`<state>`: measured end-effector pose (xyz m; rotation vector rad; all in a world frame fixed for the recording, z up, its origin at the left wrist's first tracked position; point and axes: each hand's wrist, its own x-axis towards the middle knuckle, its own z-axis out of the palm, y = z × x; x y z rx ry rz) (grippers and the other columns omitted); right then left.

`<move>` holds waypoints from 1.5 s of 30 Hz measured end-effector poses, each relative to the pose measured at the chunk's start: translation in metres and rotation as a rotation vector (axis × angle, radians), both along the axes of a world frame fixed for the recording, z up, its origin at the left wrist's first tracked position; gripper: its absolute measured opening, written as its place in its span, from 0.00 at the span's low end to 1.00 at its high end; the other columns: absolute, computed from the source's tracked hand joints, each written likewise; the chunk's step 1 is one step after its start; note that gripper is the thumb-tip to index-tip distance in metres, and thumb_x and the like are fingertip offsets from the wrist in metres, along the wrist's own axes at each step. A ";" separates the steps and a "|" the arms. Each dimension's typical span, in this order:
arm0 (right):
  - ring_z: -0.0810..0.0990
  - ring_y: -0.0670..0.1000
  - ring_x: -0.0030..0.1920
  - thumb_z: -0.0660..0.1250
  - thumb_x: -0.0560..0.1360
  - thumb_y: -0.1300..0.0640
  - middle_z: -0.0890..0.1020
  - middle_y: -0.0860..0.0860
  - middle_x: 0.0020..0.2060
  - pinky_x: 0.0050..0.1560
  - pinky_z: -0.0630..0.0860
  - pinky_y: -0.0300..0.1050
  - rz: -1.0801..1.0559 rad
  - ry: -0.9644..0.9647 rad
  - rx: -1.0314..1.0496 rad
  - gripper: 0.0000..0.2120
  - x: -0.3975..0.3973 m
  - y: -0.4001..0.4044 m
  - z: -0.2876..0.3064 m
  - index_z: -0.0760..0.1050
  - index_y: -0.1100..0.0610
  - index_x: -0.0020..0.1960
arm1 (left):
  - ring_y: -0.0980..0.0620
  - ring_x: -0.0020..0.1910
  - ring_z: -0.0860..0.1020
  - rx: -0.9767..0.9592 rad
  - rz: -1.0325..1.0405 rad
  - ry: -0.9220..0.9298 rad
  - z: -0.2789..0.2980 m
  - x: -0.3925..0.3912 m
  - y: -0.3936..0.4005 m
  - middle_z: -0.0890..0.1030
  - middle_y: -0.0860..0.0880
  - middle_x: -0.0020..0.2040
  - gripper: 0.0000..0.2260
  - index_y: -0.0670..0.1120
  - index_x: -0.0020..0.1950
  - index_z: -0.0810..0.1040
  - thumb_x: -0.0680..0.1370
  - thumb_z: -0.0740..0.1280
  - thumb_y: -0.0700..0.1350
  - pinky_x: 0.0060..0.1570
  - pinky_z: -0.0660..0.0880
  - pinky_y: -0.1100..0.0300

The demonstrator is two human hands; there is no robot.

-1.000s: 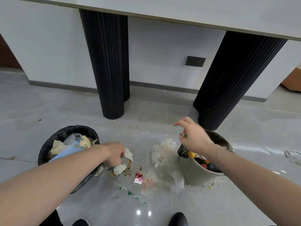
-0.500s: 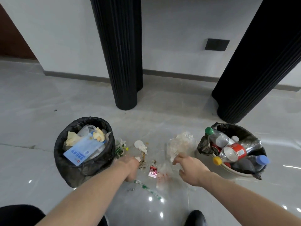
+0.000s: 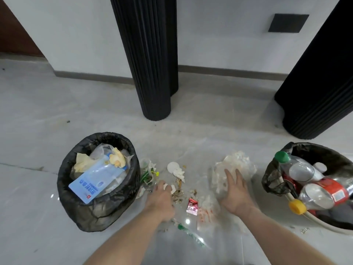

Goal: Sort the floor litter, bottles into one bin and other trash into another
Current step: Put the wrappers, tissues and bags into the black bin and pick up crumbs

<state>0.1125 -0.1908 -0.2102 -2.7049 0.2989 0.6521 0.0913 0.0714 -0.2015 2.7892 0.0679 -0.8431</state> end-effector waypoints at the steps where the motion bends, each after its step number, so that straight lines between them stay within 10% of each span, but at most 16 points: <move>1: 0.46 0.63 0.80 0.74 0.72 0.50 0.37 0.49 0.80 0.77 0.59 0.57 -0.012 -0.003 -0.012 0.51 0.009 0.000 -0.007 0.40 0.42 0.81 | 0.44 0.77 0.60 -0.016 0.026 -0.025 -0.004 0.008 0.003 0.54 0.48 0.79 0.31 0.49 0.78 0.63 0.77 0.70 0.46 0.75 0.63 0.47; 9: 0.66 0.61 0.73 0.77 0.67 0.42 0.57 0.53 0.77 0.71 0.69 0.54 -0.080 0.083 0.037 0.52 0.027 -0.006 -0.054 0.47 0.42 0.80 | 0.37 0.80 0.47 -0.055 0.345 -0.076 -0.037 0.067 0.013 0.43 0.44 0.81 0.31 0.55 0.77 0.62 0.76 0.68 0.55 0.77 0.55 0.43; 15: 0.75 0.56 0.64 0.75 0.67 0.41 0.66 0.48 0.67 0.63 0.74 0.51 0.003 0.037 0.055 0.40 0.008 -0.001 -0.070 0.59 0.41 0.72 | 0.40 0.75 0.60 -0.109 0.467 0.011 -0.059 0.083 0.005 0.60 0.44 0.77 0.34 0.56 0.77 0.64 0.73 0.68 0.59 0.72 0.64 0.44; 21: 0.58 0.56 0.74 0.75 0.67 0.40 0.59 0.50 0.72 0.74 0.65 0.54 -0.025 -0.225 0.079 0.43 0.017 -0.009 -0.065 0.60 0.44 0.76 | 0.45 0.72 0.63 -0.070 0.137 -0.198 -0.066 0.085 -0.028 0.62 0.49 0.75 0.29 0.55 0.75 0.68 0.74 0.68 0.54 0.68 0.64 0.50; 26: 0.42 0.58 0.81 0.77 0.58 0.29 0.39 0.46 0.78 0.78 0.57 0.60 -0.067 -0.011 0.125 0.60 0.016 0.000 -0.074 0.45 0.38 0.80 | 0.43 0.74 0.56 -0.059 0.118 -0.172 -0.078 0.099 -0.044 0.55 0.49 0.76 0.27 0.60 0.72 0.68 0.73 0.70 0.53 0.68 0.66 0.47; 30: 0.52 0.63 0.79 0.80 0.66 0.44 0.40 0.51 0.79 0.76 0.62 0.58 -0.060 0.045 0.022 0.53 0.005 0.010 -0.085 0.48 0.39 0.79 | 0.43 0.71 0.61 -0.035 0.165 -0.145 -0.089 0.104 -0.045 0.61 0.49 0.75 0.24 0.56 0.72 0.71 0.77 0.69 0.52 0.65 0.70 0.49; 36: 0.69 0.56 0.64 0.71 0.67 0.63 0.69 0.49 0.65 0.64 0.71 0.50 -0.064 -0.018 -0.056 0.34 -0.001 0.005 -0.094 0.65 0.44 0.68 | 0.46 0.62 0.71 -0.061 0.162 -0.208 -0.102 0.098 -0.035 0.73 0.46 0.65 0.13 0.48 0.63 0.81 0.79 0.69 0.40 0.63 0.72 0.56; 45: 0.78 0.48 0.50 0.68 0.60 0.63 0.79 0.40 0.46 0.46 0.79 0.47 -0.168 -0.220 0.209 0.23 0.000 -0.005 -0.059 0.72 0.44 0.51 | 0.47 0.61 0.74 -0.209 0.128 -0.347 -0.089 0.088 -0.022 0.75 0.50 0.63 0.15 0.49 0.61 0.81 0.76 0.69 0.38 0.61 0.75 0.55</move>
